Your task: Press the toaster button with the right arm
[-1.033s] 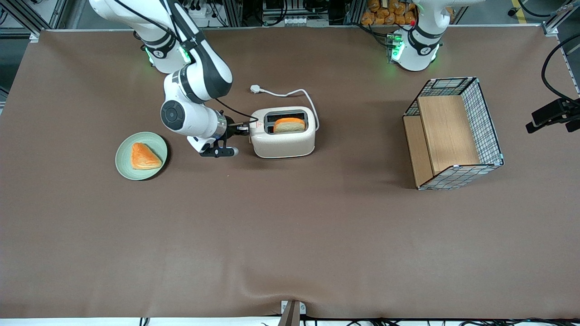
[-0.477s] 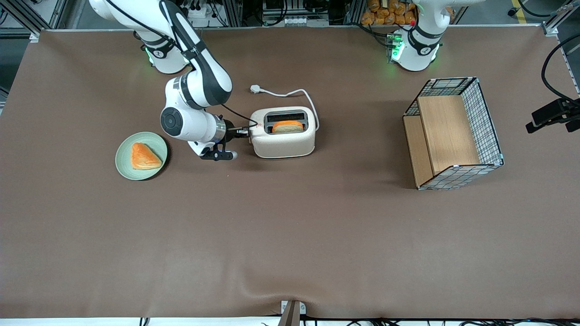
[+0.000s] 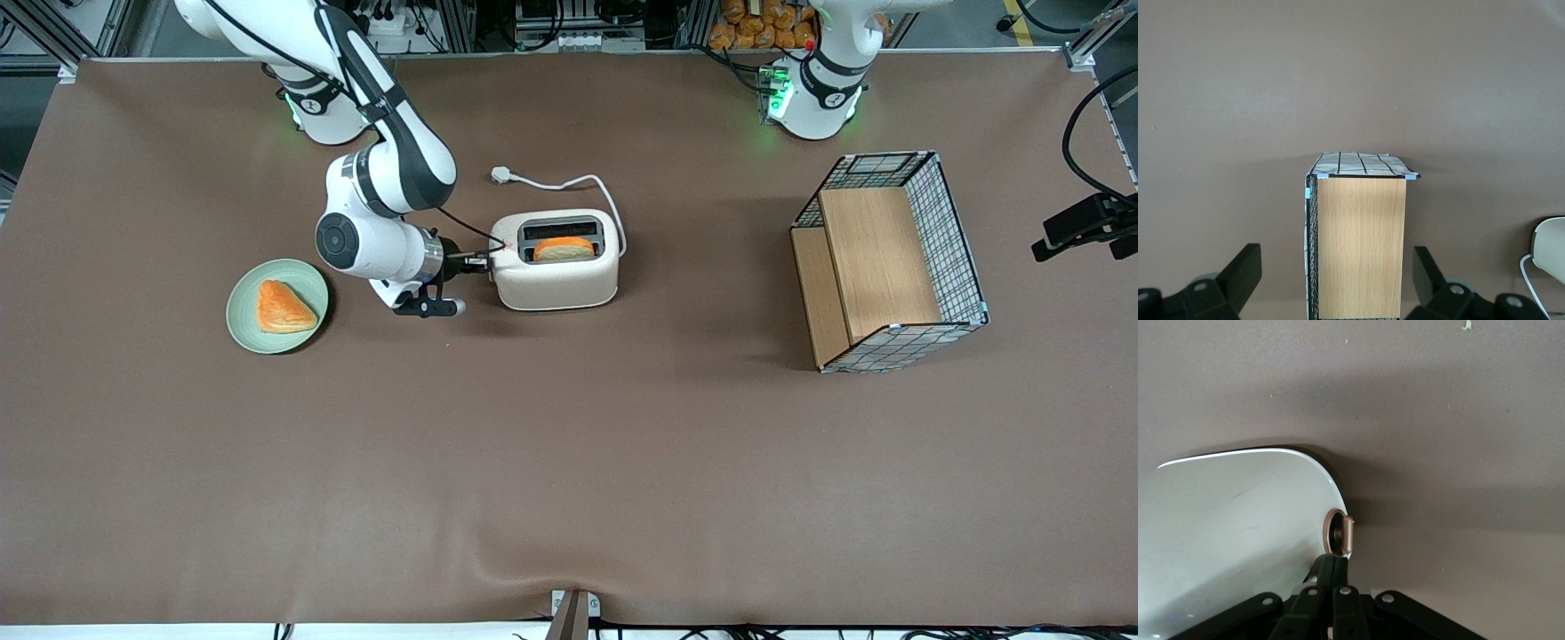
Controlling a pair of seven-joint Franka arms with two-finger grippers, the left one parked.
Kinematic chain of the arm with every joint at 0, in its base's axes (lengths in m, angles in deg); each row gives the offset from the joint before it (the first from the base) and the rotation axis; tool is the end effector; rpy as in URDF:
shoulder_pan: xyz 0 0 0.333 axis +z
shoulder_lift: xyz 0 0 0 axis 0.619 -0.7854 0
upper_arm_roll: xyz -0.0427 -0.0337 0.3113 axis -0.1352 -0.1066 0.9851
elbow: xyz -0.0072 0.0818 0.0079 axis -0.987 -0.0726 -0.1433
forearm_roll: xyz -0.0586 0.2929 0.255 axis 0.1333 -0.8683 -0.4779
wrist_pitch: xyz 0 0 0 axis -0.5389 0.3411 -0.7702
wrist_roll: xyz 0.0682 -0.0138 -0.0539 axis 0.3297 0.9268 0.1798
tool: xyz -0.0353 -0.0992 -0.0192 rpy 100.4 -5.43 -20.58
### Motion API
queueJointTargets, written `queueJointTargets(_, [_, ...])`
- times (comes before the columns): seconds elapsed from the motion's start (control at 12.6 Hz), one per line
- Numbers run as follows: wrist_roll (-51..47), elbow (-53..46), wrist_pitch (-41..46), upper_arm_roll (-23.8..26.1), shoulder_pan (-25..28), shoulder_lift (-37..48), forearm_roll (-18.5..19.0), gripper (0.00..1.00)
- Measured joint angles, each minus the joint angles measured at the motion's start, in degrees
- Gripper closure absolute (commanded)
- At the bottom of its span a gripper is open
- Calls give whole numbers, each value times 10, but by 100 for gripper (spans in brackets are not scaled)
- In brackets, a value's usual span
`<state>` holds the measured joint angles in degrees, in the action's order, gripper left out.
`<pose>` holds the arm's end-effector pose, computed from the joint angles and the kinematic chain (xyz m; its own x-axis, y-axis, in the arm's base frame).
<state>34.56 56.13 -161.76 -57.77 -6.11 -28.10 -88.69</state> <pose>0.4666 0.2957 0.2421 0.9430 -0.0323 -0.3313 -0.1450 -0.9358 -0.3214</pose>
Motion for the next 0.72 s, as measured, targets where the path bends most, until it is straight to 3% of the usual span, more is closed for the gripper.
queueJointTargets(0.72, [0, -22, 1, -4, -7, 1, -1, 100])
